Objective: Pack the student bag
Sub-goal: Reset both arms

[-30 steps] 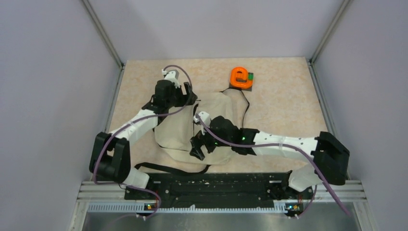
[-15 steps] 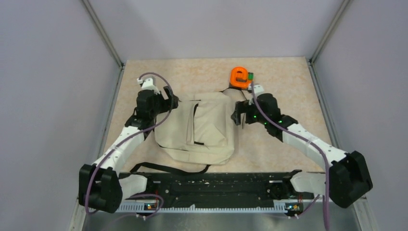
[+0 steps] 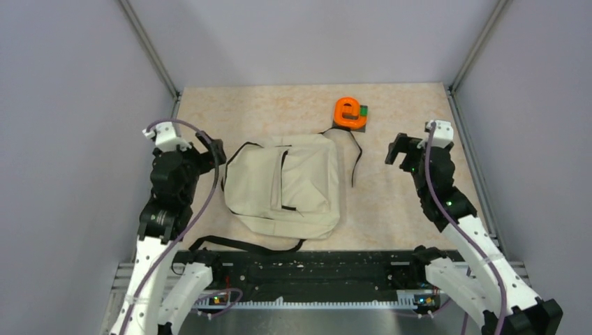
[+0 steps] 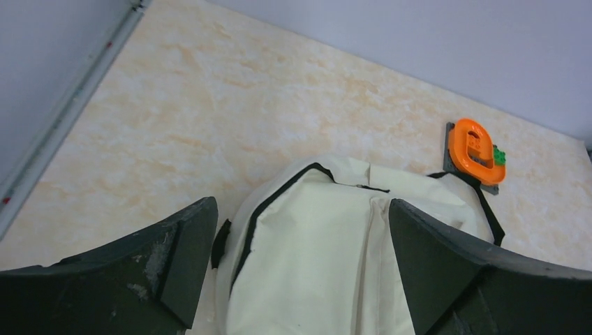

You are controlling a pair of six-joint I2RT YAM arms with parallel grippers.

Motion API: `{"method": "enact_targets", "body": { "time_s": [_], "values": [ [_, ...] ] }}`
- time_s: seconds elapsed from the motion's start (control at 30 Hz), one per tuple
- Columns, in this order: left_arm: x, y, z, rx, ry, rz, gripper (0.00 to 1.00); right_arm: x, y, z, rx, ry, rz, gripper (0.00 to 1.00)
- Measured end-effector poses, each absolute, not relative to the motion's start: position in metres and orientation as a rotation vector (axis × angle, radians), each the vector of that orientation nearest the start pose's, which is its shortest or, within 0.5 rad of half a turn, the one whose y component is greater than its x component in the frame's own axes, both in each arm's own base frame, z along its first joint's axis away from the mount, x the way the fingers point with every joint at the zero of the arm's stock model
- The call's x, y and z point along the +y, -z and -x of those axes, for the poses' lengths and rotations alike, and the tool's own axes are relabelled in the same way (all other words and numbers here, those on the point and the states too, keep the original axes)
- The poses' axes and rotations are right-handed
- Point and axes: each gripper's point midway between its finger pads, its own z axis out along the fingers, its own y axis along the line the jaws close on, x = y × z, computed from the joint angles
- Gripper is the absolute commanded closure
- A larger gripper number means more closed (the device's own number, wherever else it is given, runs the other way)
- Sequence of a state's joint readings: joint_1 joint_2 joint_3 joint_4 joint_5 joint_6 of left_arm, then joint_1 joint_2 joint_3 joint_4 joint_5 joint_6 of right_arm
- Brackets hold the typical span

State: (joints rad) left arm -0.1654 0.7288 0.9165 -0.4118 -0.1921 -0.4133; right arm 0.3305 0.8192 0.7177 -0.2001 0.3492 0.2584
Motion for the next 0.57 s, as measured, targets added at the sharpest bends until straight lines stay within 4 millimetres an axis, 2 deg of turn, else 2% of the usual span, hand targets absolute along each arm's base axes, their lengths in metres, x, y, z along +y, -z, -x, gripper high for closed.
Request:
{"method": "enact_targets", "body": {
  "time_s": [0.1,0.2,0.37,0.57],
  "values": [
    [-0.015,-0.317,-0.265,1.697,0.176,0.352,0.02,0.039,-0.251,-0.298,1.743,-0.061,-0.213,0.01],
    [-0.005,-0.315,-0.252,1.667,0.131,0.355,0.02,0.033,-0.254,-0.290,1.699,-0.054,-0.219,0.01],
    [-0.001,-0.292,-0.250,1.731,0.078,0.348,0.02,0.031,-0.253,-0.284,1.669,-0.052,-0.208,0.01],
    [0.000,-0.289,-0.250,1.743,0.067,0.340,0.02,0.030,-0.257,-0.284,1.653,-0.052,-0.204,0.01]
  ]
}}
